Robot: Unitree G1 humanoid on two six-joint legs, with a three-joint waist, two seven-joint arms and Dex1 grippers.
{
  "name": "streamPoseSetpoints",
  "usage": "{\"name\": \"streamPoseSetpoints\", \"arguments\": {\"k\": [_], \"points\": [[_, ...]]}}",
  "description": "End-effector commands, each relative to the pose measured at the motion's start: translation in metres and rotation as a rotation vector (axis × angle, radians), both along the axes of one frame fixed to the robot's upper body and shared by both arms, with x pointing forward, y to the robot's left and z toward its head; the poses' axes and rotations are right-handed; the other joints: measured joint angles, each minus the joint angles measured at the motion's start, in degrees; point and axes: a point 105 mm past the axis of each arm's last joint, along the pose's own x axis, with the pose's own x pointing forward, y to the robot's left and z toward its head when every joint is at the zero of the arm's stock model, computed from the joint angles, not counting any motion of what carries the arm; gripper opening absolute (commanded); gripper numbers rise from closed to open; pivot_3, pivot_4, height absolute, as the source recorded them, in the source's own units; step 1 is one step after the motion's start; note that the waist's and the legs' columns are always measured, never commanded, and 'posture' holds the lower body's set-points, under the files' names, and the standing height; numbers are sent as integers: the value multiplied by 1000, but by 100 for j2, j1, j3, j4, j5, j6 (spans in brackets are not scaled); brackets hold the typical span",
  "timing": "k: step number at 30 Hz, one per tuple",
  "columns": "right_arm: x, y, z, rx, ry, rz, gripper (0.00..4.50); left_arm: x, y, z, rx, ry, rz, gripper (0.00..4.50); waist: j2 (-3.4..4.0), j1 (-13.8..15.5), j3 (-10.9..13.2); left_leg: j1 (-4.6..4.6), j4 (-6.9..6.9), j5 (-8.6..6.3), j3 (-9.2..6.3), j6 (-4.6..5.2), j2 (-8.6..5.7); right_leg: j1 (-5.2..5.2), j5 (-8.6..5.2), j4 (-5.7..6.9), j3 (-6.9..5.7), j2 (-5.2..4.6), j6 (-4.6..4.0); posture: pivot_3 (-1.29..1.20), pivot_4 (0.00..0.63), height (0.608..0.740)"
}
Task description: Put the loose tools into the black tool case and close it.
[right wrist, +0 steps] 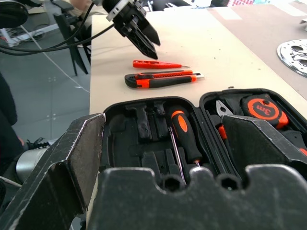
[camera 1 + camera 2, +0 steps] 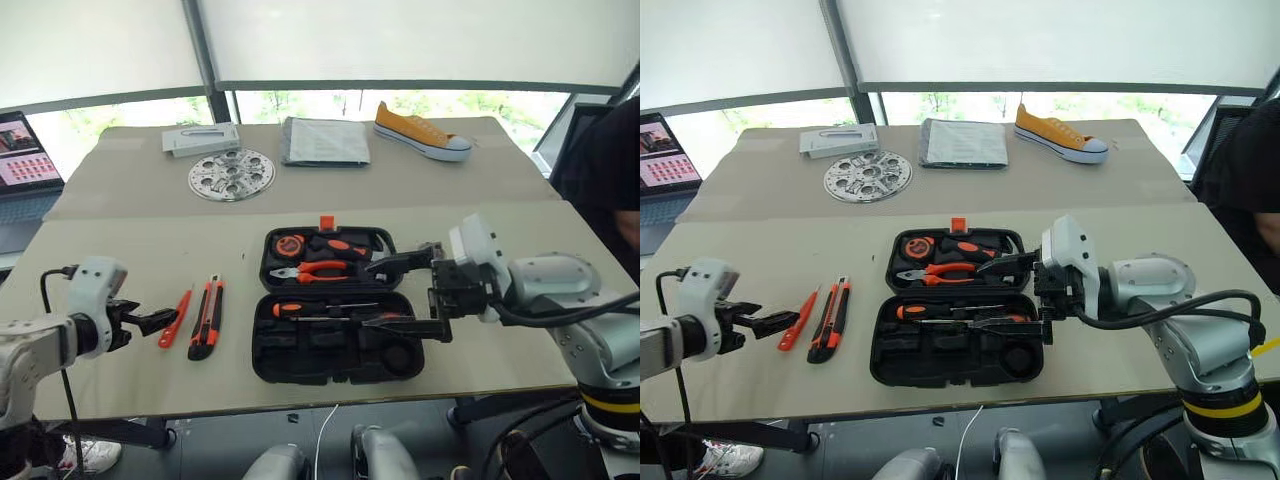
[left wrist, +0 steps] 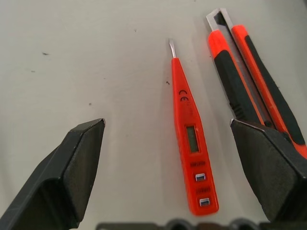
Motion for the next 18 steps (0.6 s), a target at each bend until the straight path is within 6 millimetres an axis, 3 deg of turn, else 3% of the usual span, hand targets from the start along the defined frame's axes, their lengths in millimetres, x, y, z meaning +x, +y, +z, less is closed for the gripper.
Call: {"name": "streamPoseSetpoints", "arguments": {"k": [1, 3, 6, 13, 15, 18], "points": [[-7, 1, 12, 24, -47, 10, 4481, 7, -1, -8, 51, 30, -19, 4500, 0, -18, 0, 3, 0, 0, 3, -1, 0, 0, 0, -1, 1, 0, 0, 0, 150, 740], [-8, 1, 12, 25, -46, 7, 4481, 6, -3, -16, 66, 60, -39, 4500, 0, -17, 0, 6, -1, 1, 3, -4, 1, 1, -1, -2, 2, 0, -1, 0, 150, 740], [-9, 1, 13, 22, -49, -1, 4500, 4, -1, -29, 96, 105, -33, 3754, 2, -2, 0, 20, -8, 7, 4, -16, 1, 12, -2, 0, 9, -4, -3, 0, 150, 740], [-9, -8, 16, 5, -54, -32, 4500, -1, 8, -42, 122, 129, -5, 1206, 18, 14, -10, 30, -21, 8, 5, -17, 2, 14, -2, 1, 14, -4, -2, 0, 150, 740], [-10, -11, 14, -6, -31, -41, 4500, 5, 10, -33, 127, 81, -23, 485, 22, 24, -12, 33, -25, 8, 6, -17, 2, 14, -3, 1, 14, -5, -3, 0, 150, 740], [-17, -15, 7, -40, 19, -38, 4500, 21, -2, 0, 119, -50, -148, 426, 21, 35, -12, 33, -25, 11, 8, -23, 4, 15, -3, 2, 17, -7, -4, 0, 150, 740]]}}
